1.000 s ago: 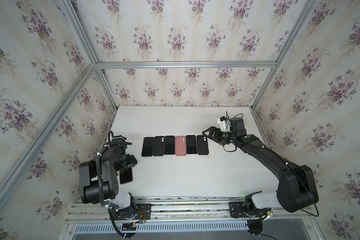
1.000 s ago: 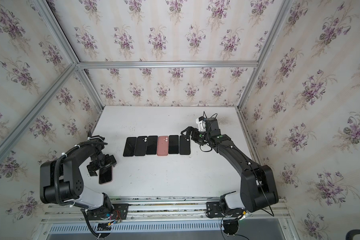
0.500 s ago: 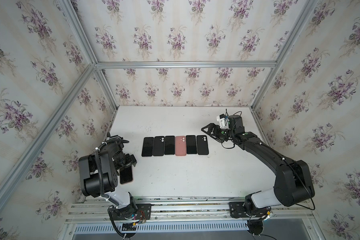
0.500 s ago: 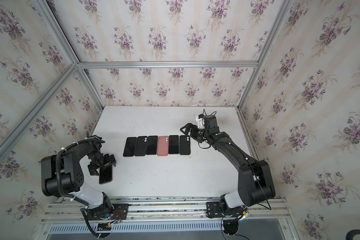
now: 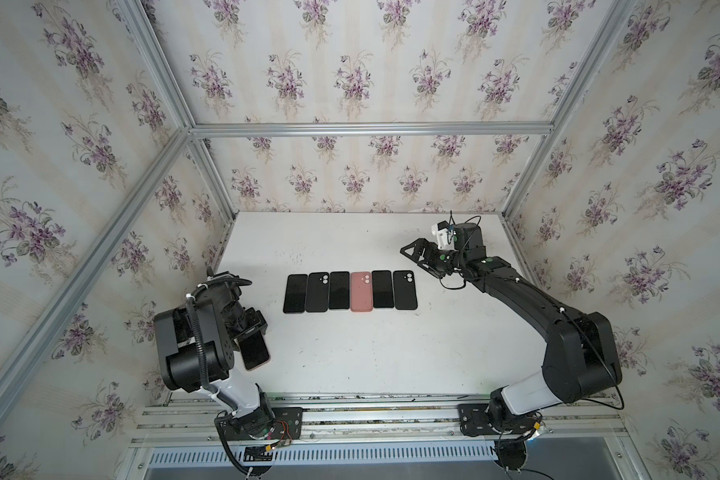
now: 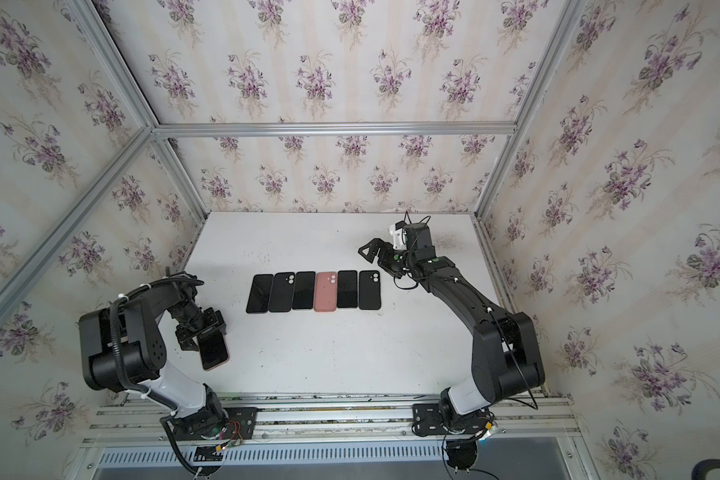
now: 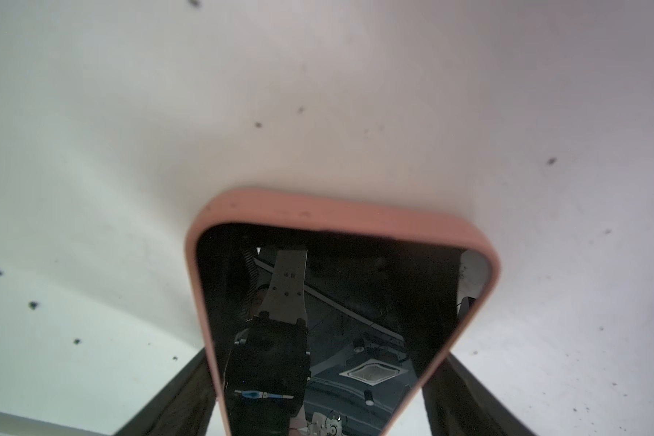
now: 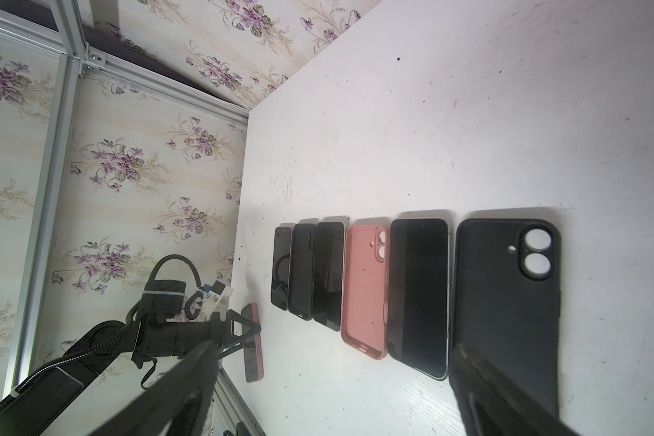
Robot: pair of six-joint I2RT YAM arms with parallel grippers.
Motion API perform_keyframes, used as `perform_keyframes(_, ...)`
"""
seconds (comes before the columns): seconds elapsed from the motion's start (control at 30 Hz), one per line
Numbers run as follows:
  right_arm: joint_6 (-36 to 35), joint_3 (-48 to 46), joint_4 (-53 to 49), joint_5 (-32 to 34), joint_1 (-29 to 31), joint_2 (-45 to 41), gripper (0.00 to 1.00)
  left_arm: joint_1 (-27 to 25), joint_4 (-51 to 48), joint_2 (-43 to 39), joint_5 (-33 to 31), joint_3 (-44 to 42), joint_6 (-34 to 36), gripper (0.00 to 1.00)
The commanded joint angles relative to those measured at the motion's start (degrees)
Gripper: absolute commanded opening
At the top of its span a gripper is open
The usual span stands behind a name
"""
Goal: Take the phone out of the phone case
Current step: 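Grasp and lift the pink-cased phone with the left gripper toward the right gripper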
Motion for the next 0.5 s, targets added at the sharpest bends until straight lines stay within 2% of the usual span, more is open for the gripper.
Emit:
perform_keyframes(0.0, -0.2, 0.85, 0.35, 0.84, 0.62, 0.03, 1.0, 0.3, 4.94, -0.63, 0.94, -0.04, 1.39, 0.78)
perform_keyframes(0.33, -0.98, -3.16, 2.58, 0.7, 2.42, -1.1, 1.0, 0.66, 5.09, -5.56, 7.44, 1.87, 0.48, 0.68)
perform_keyframes(0.47, -2.06, -4.81, 4.99, -0.46, 3.93, -1.55, 0.99, 0.57, 5.54, -7.93, 12.34, 2.42, -0.31, 0.66)
